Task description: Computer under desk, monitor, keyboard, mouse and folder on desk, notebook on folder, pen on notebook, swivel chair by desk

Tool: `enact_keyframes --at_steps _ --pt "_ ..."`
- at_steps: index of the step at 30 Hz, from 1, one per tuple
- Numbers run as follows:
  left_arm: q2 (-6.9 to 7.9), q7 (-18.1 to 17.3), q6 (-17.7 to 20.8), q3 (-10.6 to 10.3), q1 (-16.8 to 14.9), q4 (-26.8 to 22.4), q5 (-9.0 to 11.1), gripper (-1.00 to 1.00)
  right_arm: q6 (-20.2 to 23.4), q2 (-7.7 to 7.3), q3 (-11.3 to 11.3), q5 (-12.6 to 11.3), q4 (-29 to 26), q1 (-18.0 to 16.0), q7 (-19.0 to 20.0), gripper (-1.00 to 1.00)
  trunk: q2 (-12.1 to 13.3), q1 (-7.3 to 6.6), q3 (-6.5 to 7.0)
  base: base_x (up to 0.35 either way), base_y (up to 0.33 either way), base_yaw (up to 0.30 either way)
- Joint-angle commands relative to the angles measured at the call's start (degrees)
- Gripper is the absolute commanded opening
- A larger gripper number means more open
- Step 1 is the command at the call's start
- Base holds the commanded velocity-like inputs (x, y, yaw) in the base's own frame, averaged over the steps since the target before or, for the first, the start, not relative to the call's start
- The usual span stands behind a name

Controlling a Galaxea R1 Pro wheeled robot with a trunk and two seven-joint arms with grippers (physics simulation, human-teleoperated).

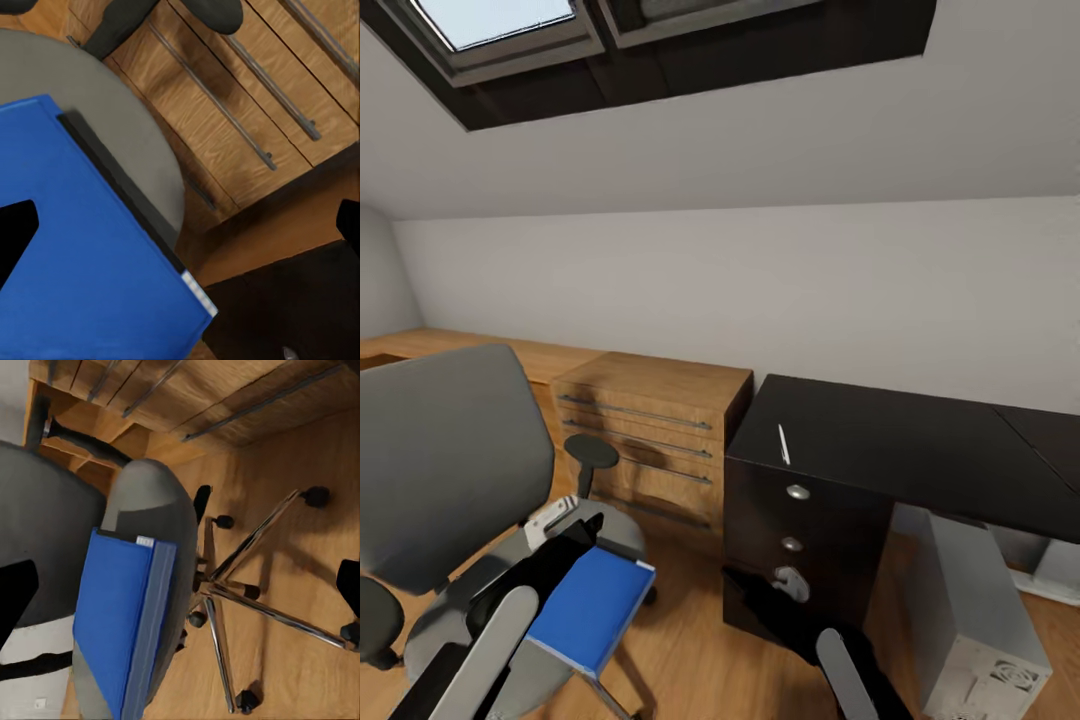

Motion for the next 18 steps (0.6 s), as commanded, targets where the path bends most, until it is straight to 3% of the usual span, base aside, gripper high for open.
enact_keyframes --at_steps 1,4,7,9,14,18 --pt "-0.91 0.66 0.25 -0.17 0.0 -0.53 0.44 1.0 -0.08 0.17 -0.86 -2.22 0.59 -0.17 -0.16 1.0 -0.03 -0.02 -0.06 -0.104 0.0 0.0" --pt "-2.62 1.37 1.31 1.13 0.09 -0.93 1.91 1.0 -0.43 0.42 -1.55 -3.98 3.15 -1.07 -0.77 1.0 -0.03 -0.02 -0.06 -0.068 0.0 0.0" --pt "-4.3 3.89 2.54 4.27 0.02 -1.21 7.51 1.0 -0.34 0.53 -2.25 -6.82 8.36 -4.27 -2.42 1.0 -0.83 0.41 -0.42 -0.026 0.0 0.0" --pt "-4.51 4.62 2.77 4.93 -0.1 -1.26 9.3 1.0 -0.22 0.47 -2.36 -9.0 9.61 -5.13 -3.62 1.0 -1.64 0.85 -0.77 -0.013 0.0 0.0" --pt "-4.94 5.54 3.04 5.79 -0.31 -1.32 11.45 1.0 0.0 0.45 -2.34 -14.24 11.17 -6.18 -9.74 1.0 -3.64 1.95 -1.62 -0.006 0.0 0.0" --pt "-5.17 5.81 3.11 6.04 -0.46 -1.33 12.12 1.0 0.28 0.57 -2.23 -16.3 11.59 -6.48 -13.7 1.0 -5.25 2.83 -2.32 -0.002 0.0 0.0"
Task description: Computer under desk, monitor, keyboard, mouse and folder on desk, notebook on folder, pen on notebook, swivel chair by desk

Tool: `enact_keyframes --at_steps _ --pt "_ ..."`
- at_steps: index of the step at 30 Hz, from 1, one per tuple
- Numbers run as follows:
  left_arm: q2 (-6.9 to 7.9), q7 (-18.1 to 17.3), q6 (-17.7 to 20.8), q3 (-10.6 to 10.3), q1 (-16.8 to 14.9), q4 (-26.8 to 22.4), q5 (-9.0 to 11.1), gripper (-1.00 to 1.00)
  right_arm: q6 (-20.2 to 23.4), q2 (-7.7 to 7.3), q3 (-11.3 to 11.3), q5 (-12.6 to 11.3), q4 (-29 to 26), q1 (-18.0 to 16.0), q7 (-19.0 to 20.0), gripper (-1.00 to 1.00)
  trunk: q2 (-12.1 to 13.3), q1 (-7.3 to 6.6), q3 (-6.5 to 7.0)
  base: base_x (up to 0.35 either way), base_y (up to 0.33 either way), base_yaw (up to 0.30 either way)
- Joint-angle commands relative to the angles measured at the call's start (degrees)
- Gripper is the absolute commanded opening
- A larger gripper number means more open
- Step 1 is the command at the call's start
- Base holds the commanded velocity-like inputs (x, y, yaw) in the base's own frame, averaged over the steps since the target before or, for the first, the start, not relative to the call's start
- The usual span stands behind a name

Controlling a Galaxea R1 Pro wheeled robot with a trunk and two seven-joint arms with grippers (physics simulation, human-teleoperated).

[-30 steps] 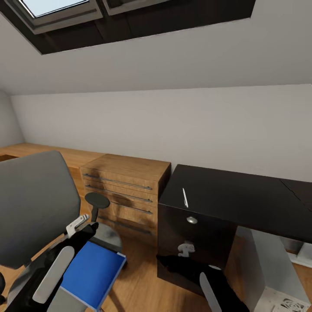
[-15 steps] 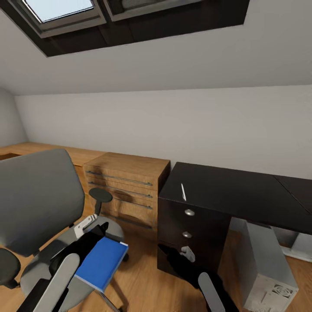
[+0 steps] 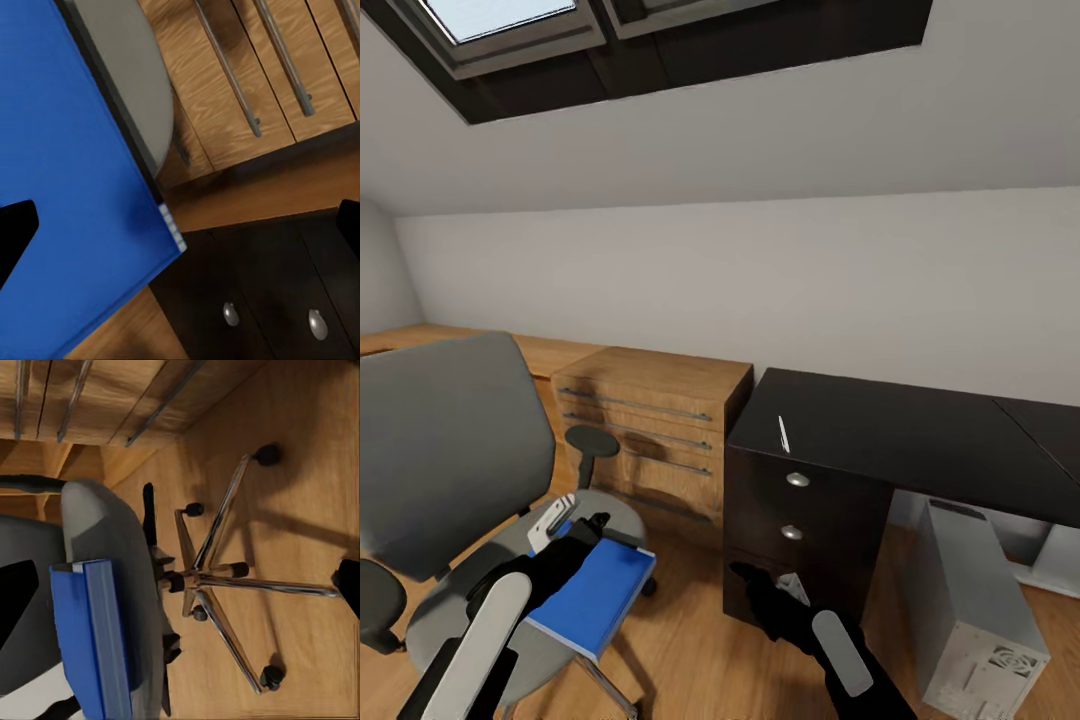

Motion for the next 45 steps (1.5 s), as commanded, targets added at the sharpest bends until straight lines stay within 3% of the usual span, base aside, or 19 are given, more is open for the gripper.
enact_keyframes --at_steps 1,8,13,17,24,28,31,32,33,35,39,45 --pt "0.0 0.46 0.07 -0.03 -0.17 -0.07 0.44 1.0 0.43 0.06 -0.12 -0.39 0.04 -0.07 -0.5 1.0 -0.44 0.22 -0.24 -0.001 0.0 0.0" --pt "-0.26 0.75 2.04 0.08 -3.9 -0.07 1.81 1.0 2.55 0.02 0.0 -1.37 -0.03 -0.21 -2.22 1.0 -2.85 1.54 -1.31 0.0 0.0 0.0" --pt "-0.25 1.16 5.27 0.14 -7.69 -0.08 6.52 1.0 4.24 0.12 0.03 -1.56 -0.15 -0.25 -2.55 1.0 -2.85 1.54 -1.27 0.0 0.0 0.119" --pt "-0.22 1.26 6.12 0.18 -9.26 -0.08 8.98 1.0 4.75 0.15 0.09 -1.61 -0.22 -0.3 -2.59 1.0 -2.85 1.54 -1.19 0.0 0.0 0.219" --pt "-0.29 1.34 6.51 0.23 -10.56 -0.08 10.06 1.0 5.12 0.16 0.11 -1.63 -0.25 -0.32 -2.59 1.0 -2.85 1.54 -1.03 0.0 0.0 0.258" --pt "-0.29 1.85 6.58 0.27 -11.53 -0.08 11.96 1.0 5.51 0.16 0.11 -1.63 -0.25 -0.33 -2.51 1.0 -2.85 1.54 -1.0 0.0 0.0 0.185" --pt "0.14 6.32 6.62 0.29 -13.74 -0.08 16.14 1.0 5.61 0.12 0.11 -1.63 -0.25 -0.33 -2.12 1.0 -2.85 1.54 -0.99 0.0 0.0 0.074" --pt "0.31 9.83 6.75 0.29 -15.35 -0.08 18.36 1.0 5.65 0.1 0.1 -1.63 -0.25 -0.33 -1.97 1.0 -2.85 1.54 -0.99 0.0 0.0 0.037" --pt "0.31 9.83 6.75 0.29 -15.35 -0.08 18.36 1.0 5.65 0.1 0.1 -1.63 -0.25 -0.33 -1.97 1.0 -2.85 1.54 -0.99 0.0 0.0 0.03" --pt "0.45 15.92 7.72 0.29 -18.7 -0.08 22.02 1.0 5.65 0.08 0.08 -1.63 -0.25 -0.33 -1.81 1.0 -2.85 1.54 -0.99 0.0 0.0 0.05" --pt "0.47 19.02 8.42 0.29 -20.17 -0.08 24.01 1.0 5.68 0.03 0.07 -1.63 -0.25 -0.33 -1.74 1.0 -2.85 1.54 -0.99 0.0 0.0 0.149" --pt "0.7 20.73 8.86 0.34 -20.53 -0.08 25.17 1.0 5.7 -0.06 -0.05 -1.69 -0.25 -0.33 -1.71 1.0 -2.85 1.54 -0.98 0.0 0.0 0.234"
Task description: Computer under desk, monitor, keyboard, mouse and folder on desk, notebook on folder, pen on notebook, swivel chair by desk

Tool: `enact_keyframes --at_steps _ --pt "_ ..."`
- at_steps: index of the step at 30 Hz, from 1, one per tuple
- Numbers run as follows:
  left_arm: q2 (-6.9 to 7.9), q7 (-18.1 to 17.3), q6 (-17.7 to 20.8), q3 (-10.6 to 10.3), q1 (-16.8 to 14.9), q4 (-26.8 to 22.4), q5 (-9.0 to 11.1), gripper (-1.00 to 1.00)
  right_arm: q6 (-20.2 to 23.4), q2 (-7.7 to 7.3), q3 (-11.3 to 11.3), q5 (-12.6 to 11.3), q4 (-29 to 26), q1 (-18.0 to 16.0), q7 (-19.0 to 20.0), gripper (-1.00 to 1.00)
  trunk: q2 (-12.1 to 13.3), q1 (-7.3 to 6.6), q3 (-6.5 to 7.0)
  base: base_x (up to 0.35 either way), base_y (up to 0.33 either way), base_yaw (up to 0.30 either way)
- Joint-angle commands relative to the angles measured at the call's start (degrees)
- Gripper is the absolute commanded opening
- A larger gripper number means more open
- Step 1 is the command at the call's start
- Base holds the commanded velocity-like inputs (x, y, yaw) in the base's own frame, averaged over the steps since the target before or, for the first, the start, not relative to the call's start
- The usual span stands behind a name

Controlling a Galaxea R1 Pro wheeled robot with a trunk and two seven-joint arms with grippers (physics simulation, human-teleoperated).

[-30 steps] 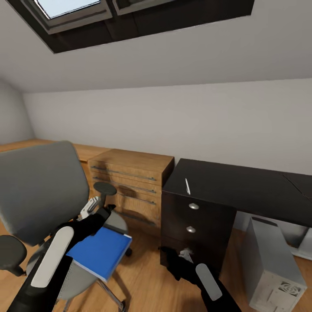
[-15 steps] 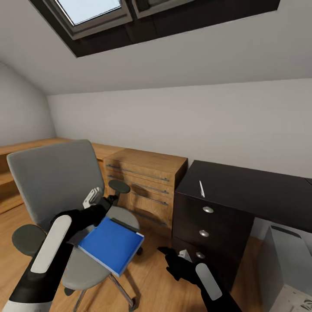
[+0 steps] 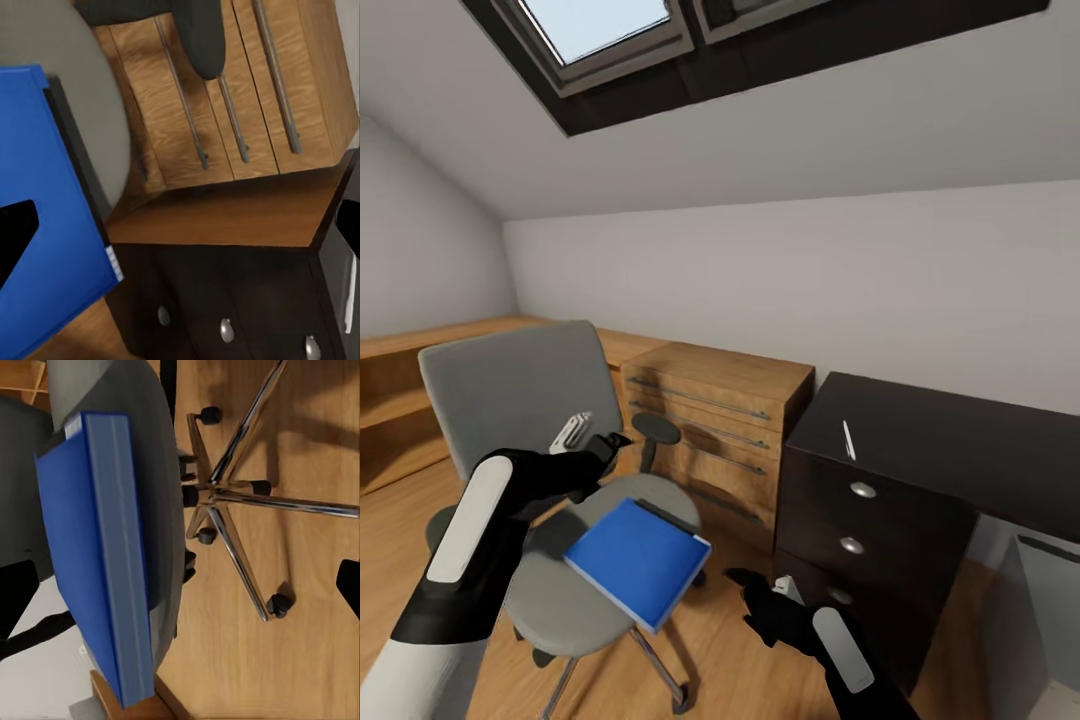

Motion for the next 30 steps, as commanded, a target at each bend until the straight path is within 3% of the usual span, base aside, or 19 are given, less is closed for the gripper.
enact_keyframes --at_steps 1,8,12,15,21,30 --pt "0.02 0.59 0.34 -0.08 -0.09 -0.03 0.39 1.0 0.33 -0.01 -0.19 -0.07 -0.08 -0.02 0.02 1.0 -0.03 -0.01 -0.05 0.0 0.0 0.266" --pt "0.02 0.78 0.42 -0.15 -0.12 -0.03 0.57 1.0 1.71 -0.14 -0.27 -0.02 -0.26 -0.02 1.34 1.0 -0.03 -0.01 0.06 0.0 0.0 0.206" --pt "0.02 0.82 0.48 -0.17 -0.09 -0.03 0.61 1.0 2.0 -0.34 -0.34 0.02 -0.26 0.05 8.02 1.0 -0.03 -0.01 0.07 0.0 0.0 0.045" --pt "0.01 0.82 0.49 -0.17 -0.1 -0.03 0.6 1.0 1.97 -0.38 -0.33 0.06 -0.22 0.06 10.71 1.0 -0.03 -0.01 0.08 0.0 0.0 0.014" --pt "0.01 0.79 0.55 -0.17 -0.12 -0.03 0.62 1.0 1.95 -0.42 -0.37 0.08 -0.16 0.06 12.12 1.0 -0.03 -0.01 0.08 0.0 0.0 0.005" --pt "-0.06 0.74 0.58 -0.24 -0.19 -0.03 0.62 1.0 1.9 -0.39 -0.39 0.11 0.31 0.02 12.61 1.0 -2.84 1.53 -1.18 0.0 0.0 0.0"
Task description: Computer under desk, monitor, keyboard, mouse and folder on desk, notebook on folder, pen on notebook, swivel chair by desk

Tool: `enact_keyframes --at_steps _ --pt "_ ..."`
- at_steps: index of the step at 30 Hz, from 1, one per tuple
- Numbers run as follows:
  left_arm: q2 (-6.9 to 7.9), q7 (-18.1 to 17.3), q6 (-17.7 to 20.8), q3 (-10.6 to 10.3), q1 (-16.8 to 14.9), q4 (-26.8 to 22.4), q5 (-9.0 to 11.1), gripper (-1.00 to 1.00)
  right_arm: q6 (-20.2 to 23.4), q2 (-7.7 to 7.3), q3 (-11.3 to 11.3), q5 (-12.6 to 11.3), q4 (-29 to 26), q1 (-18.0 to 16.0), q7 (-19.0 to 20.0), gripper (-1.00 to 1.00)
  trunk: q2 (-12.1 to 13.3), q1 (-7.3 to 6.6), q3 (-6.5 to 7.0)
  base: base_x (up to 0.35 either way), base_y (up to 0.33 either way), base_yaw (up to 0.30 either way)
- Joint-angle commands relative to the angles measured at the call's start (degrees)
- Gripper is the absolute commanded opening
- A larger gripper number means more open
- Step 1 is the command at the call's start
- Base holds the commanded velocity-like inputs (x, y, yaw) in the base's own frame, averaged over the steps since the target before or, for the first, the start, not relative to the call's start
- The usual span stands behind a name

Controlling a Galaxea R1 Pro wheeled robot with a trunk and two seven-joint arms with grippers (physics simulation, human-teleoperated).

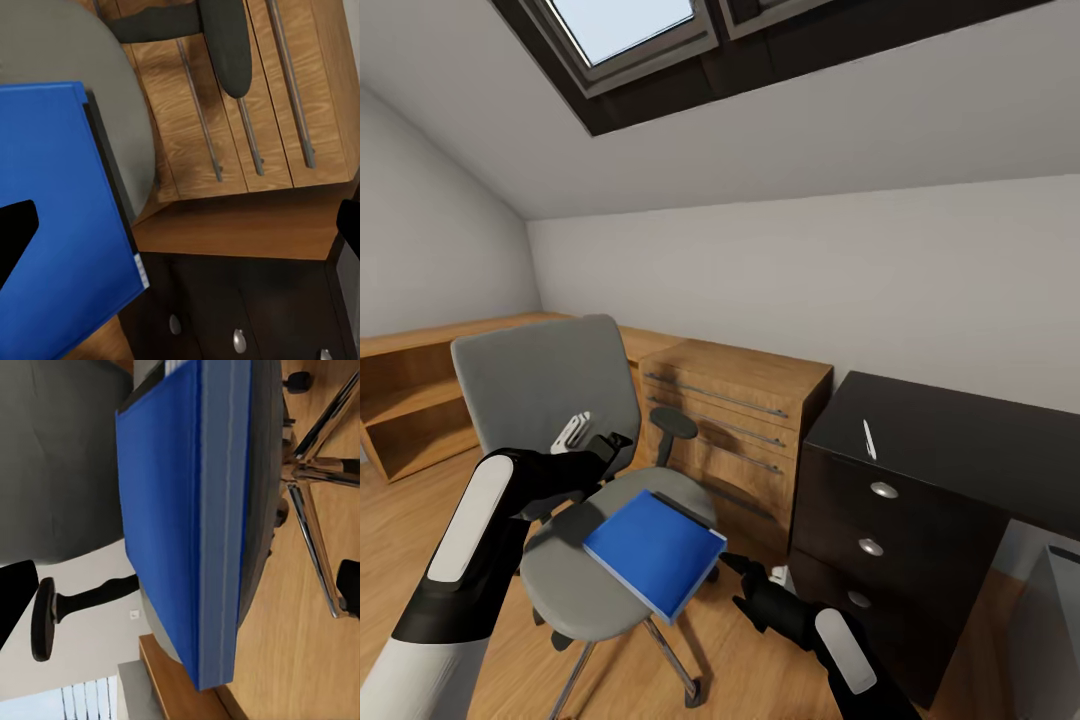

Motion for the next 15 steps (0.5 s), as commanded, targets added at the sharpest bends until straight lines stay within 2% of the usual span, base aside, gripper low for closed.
enact_keyframes --at_steps 1,4,11,15 --pt "0.03 0.37 0.28 -0.03 -0.06 -0.04 0.23 1.0 0.29 0.05 -0.18 -0.07 0.02 -0.02 0.02 1.0 -0.03 -0.01 -0.06 0.0 0.0 0.0" --pt "0.02 0.37 0.28 -0.05 -0.07 -0.04 0.23 1.0 0.27 0.06 -0.19 -0.07 0.05 0.0 -0.11 1.0 -0.03 -0.01 -0.06 0.0 0.0 0.0" --pt "-0.03 0.37 0.28 -0.21 -0.29 -0.04 0.23 1.0 0.39 0.07 -0.27 -0.11 0.07 -0.01 -0.2 1.0 -2.84 1.53 -1.32 0.0 0.0 0.0" --pt "-0.06 0.37 0.3 -0.28 -0.39 -0.04 0.23 1.0 0.44 0.02 -0.21 -0.15 0.07 -0.01 -0.21 1.0 -2.84 1.53 -1.32 0.0 0.0 0.045"
